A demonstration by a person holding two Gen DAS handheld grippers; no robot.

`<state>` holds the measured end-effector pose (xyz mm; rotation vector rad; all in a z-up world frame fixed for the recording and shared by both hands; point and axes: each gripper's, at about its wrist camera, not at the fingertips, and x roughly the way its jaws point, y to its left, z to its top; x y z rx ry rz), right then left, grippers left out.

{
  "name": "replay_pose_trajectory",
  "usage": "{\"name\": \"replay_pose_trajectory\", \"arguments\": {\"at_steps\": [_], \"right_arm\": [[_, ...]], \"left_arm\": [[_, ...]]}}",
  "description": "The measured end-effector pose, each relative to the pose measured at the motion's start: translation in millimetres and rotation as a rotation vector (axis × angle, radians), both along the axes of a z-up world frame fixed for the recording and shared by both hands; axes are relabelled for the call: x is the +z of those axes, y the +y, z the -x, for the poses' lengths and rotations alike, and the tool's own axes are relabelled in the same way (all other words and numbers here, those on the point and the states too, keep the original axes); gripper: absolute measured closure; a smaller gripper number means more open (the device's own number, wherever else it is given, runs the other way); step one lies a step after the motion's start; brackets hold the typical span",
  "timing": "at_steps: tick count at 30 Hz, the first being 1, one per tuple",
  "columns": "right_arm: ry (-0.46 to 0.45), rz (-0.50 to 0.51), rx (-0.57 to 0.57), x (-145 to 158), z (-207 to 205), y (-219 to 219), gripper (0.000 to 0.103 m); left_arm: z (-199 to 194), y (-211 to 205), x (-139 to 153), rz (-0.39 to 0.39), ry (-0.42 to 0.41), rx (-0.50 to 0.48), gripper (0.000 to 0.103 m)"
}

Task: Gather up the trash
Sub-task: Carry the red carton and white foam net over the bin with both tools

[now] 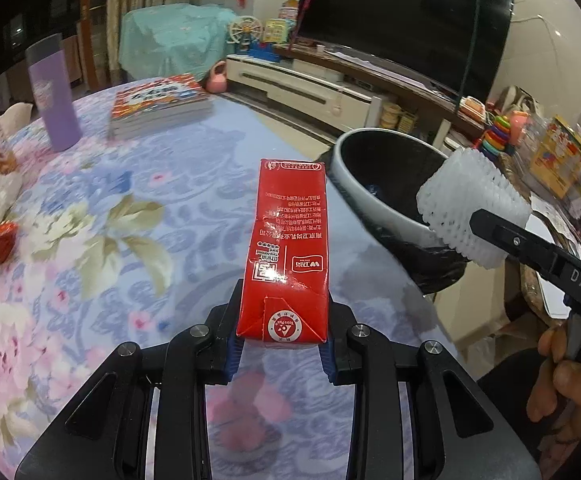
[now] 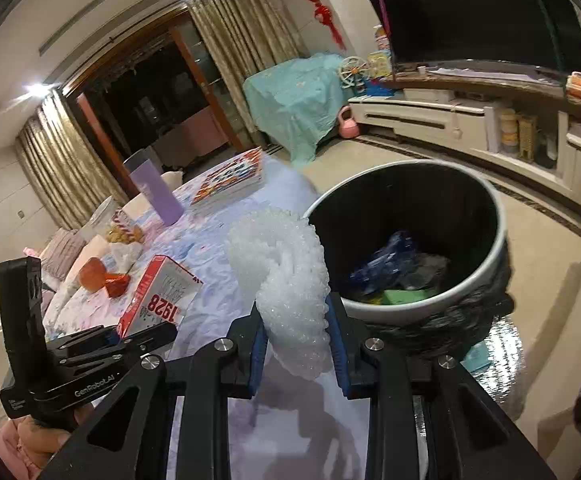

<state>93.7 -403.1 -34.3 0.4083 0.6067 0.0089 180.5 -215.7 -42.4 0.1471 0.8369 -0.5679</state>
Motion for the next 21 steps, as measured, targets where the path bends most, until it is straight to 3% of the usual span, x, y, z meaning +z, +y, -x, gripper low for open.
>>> {"name": "replay_pose_trajectory", "arguments": {"at_steps": [21], "right_arm": [[0.019,0.038,-0.088,6,0,-52,0.075]], "left_arm": [[-1,-68,14,-0.024,-0.021,-0.126,0.074]]}}
